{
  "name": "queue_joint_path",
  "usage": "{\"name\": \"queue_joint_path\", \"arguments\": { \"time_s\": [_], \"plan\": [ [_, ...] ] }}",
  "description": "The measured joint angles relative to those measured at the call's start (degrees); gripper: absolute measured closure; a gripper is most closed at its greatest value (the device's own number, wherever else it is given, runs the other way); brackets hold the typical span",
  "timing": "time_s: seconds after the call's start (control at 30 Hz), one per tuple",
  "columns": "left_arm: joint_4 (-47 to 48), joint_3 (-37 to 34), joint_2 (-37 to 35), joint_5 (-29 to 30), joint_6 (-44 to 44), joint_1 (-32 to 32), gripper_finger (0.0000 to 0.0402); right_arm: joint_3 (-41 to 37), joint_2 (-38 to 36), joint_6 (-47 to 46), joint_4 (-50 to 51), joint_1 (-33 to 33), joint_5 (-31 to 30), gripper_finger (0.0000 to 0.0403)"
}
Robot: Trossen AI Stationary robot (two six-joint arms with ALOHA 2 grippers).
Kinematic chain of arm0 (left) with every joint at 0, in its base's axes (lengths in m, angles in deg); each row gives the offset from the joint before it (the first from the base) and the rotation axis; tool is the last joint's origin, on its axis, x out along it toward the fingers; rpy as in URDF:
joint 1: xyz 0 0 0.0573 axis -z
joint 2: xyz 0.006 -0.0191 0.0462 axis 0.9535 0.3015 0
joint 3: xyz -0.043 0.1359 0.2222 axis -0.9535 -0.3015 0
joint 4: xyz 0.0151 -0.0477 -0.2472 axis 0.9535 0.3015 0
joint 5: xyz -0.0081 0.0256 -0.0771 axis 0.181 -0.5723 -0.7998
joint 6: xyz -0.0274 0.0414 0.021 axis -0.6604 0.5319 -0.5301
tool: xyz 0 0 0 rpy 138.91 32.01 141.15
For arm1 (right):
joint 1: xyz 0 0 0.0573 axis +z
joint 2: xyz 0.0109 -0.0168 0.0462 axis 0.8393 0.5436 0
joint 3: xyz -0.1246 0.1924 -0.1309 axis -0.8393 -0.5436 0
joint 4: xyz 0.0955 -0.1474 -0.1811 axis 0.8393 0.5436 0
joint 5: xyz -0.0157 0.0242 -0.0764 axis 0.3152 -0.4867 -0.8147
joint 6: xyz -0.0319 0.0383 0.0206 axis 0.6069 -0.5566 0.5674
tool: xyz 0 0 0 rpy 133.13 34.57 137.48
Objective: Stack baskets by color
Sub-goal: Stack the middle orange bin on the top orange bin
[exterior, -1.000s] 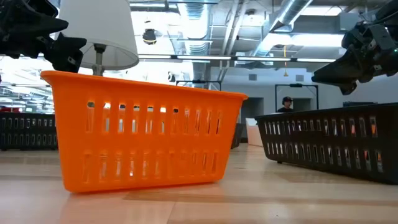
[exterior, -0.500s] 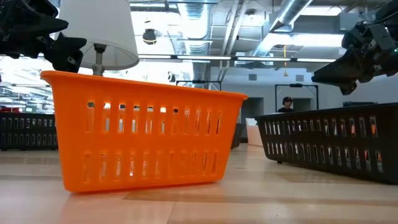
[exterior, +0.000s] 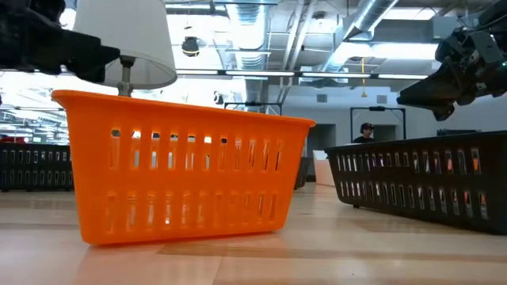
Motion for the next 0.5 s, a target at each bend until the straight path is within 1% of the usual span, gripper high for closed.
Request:
{"name": "queue_joint_path", "arguments": {
  "time_s": [0.07, 0.13, 0.2, 0.33, 0.43, 0.5],
  "plan": [
    [-0.27, 0.0, 0.0, 2.23, 5.65, -0.02, 0.023, 0.0, 0.0, 0.0, 0.0, 0.0, -0.01, 0.0276],
    [-0.51, 0.0, 0.0, 4.69, 8.56, 0.0, 0.023, -0.02, 0.0, 0.01, 0.0, 0.0, -0.01, 0.0276],
    [-0.67, -0.01, 0.0, 6.26, 8.45, -0.02, 0.023, 0.0, -0.01, 0.02, 0.0, 0.0, 0.0, 0.0276],
    [-0.69, 0.0, 0.0, 6.59, 5.5, -0.02, 0.023, -0.01, 0.0, 0.0, 0.0, 0.0, 0.0, 0.0276],
    [-0.77, 0.0, 0.0, 7.38, 4.87, -0.02, 0.023, -0.01, 0.0, 0.01, 0.0, 0.0, 0.0, 0.0276],
    [-0.77, -0.01, 0.0, 6.66, 1.68, -0.02, 0.023, -0.02, 0.0, 0.0, -0.03, 0.0, 0.01, 0.0276]
  ]
}}
